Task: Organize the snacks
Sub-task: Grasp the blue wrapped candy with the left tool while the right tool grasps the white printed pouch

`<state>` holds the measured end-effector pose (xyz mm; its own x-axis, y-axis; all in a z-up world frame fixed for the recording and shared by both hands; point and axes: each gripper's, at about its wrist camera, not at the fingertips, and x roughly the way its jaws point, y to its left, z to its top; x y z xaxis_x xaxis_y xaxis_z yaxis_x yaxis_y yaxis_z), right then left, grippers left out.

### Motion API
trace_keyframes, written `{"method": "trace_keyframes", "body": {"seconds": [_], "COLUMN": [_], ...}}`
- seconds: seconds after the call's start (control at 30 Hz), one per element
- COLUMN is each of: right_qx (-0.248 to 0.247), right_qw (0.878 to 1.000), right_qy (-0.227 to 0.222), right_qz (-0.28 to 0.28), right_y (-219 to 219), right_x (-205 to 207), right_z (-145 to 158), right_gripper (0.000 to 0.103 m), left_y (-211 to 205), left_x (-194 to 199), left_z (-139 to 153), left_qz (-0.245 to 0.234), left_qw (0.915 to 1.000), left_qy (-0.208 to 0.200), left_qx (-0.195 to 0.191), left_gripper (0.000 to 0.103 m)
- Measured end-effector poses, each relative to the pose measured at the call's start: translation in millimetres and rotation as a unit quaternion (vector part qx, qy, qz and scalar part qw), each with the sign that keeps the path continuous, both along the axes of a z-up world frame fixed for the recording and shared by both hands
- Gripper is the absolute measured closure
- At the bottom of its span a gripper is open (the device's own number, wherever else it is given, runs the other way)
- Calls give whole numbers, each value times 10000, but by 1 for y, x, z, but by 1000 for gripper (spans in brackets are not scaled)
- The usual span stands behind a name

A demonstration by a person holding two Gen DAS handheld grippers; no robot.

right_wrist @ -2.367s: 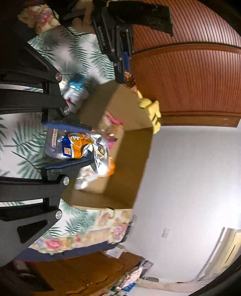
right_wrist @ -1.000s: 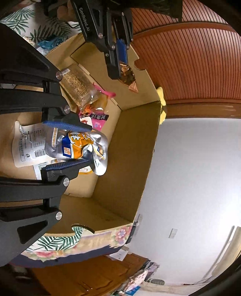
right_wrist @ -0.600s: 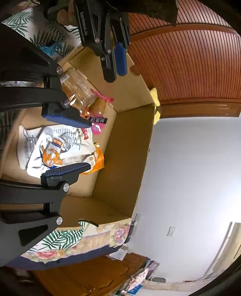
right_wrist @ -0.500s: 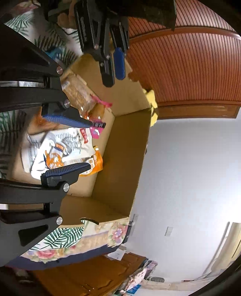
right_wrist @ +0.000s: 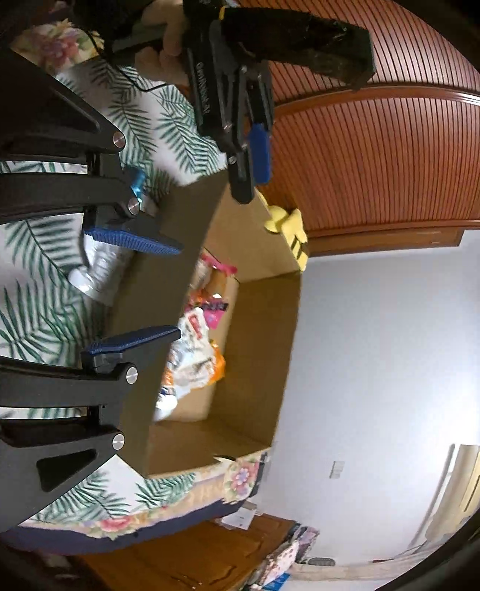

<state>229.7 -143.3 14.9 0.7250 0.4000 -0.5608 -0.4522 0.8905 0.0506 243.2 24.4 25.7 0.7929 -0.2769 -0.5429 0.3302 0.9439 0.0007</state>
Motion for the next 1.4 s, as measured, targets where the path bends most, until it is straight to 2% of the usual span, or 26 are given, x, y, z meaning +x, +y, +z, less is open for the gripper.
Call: {"method": "trace_keyframes", "body": {"seconds": [0.13,0.37,0.53,0.87,1.03,1.1,1.23,1.4], "right_qx": [139,74,-2,-526,-485,-485,-735,-714], "right_qw": [9997,9980,9958,9911,9888,9863,9856,9859], "right_qy": [223,619,904,1209,1385,1551,1507,1506], "right_qz": [-25,-128,-155,-163,-278,-273,-230,-154], "right_y": [2,12,22,51,46,45,49,51], "right_x": [-6,-2,10,29,37,40,38,37], "right_z": [-14,-55,-72,-96,-101,-104,-105,-104], "right_gripper": [61,55,46,37,17,17,19,21], "left_y": [11,21,19,20,18,16,11,7], "left_x": [-16,-33,-40,-43,-41,-38,-31,-26], "left_z": [-9,-41,-52,-72,-78,-82,-92,-105], "left_qz": [25,50,-56,-92,-106,-115,-168,-251], "left_qw": [10000,9994,9989,9975,9967,9961,9937,9906], "left_qy": [79,323,402,649,741,813,997,1194], "left_qx": [43,132,243,279,310,337,493,612], "left_gripper": [58,58,58,58,58,58,58,58]}}
